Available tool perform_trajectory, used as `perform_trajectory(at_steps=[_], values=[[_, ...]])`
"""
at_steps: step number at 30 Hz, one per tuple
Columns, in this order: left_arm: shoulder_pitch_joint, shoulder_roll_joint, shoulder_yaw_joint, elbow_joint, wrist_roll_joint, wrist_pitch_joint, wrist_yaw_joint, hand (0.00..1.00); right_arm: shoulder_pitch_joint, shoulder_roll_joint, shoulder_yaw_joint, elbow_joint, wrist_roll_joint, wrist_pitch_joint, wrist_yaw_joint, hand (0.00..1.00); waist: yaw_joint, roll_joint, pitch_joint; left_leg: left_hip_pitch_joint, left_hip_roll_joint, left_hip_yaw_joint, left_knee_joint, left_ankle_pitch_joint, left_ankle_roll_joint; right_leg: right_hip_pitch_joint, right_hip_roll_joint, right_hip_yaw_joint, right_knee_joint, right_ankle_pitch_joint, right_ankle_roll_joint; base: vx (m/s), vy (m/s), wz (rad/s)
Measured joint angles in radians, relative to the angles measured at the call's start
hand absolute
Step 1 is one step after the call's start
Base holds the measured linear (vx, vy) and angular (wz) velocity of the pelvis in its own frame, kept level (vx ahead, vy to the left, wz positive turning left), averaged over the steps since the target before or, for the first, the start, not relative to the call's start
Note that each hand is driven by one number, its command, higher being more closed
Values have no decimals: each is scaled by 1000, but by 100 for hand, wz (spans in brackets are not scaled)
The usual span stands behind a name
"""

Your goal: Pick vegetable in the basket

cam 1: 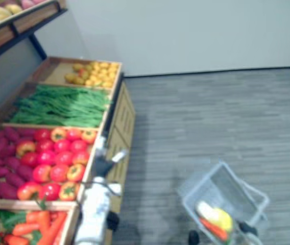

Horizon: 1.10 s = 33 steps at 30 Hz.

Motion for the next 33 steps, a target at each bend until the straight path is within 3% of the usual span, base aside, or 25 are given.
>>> perform_trajectory(at_steps=[6, 10, 14, 15, 17, 18, 23, 27, 33], values=[[-38, -40, -68, 130, -205, 17, -108, 0, 36, -32, -26, 118, -4, 27, -5, 100, -9, -21, -12, 21, -6, -5, -32, 17, 4, 0, -5, -16, 0, 0, 0, 6, 1, 1], [-45, -40, -102, 288, -194, 26, -119, 0, 61, -26, -27, 122, -2, 30, -5, 100, -12, -29, -17, 22, -9, -8, -32, 19, 4, 3, -8, -18, -5, 0, 0, -10, 3, 2], [-43, -31, -157, 519, -59, 68, -144, 0, 69, -28, -4, 155, -4, 31, 1, 100, -12, -38, -24, 21, -10, -8, -31, 19, 4, 2, -9, -20, -5, 0, 1, -9, 0, -1], [-43, -29, -175, 610, 31, 76, -146, 0, 72, -29, -4, 155, -5, 21, 3, 100, -13, -41, -25, 22, -10, -6, -31, 19, 4, 2, -9, -19, -5, 0, 1, -30, 0, -4], [-43, -31, -180, 707, 101, 82, -148, 0, 68, -30, -4, 154, -5, 16, 4, 100, -13, -44, -27, 25, -8, 1, -31, 19, 3, 2, -8, -14, -6, -3, 5, -28, -1, -9], [-45, -31, -175, 815, 188, 90, -136, 0, 66, -29, -4, 155, -26, 15, 4, 100, -13, -46, -27, 34, -7, 5, -31, 18, 1, 7, -5, -10, -6, -3, 5, -18, -3, -10], [-43, -36, -112, 1083, 417, 145, -67, 0, 36, -27, -15, 167, -41, 13, 1, 100, -9, -53, -32, 52, -2, 17, -31, 9, -11, 18, 0, 4, -6, -5, 3, -12, 4, -7], [-35, -35, -31, 1147, 523, 205, -35, 0, 11, -28, -32, 177, -82, 12, 1, 100, -8, -54, -33, 53, 0, 35, -30, 5, -13, 18, 4, 20, -6, -8, 0, -18, 5, -12], [-35, -46, 62, 1171, 601, 242, -42, 0, -16, -28, -33, 196, -121, 23, 6, 100, -8, -56, -33, 69, 10, 57, -30, 2, -17, 22, 16, 41, -6, -10, -3, 11, -2, -12]])
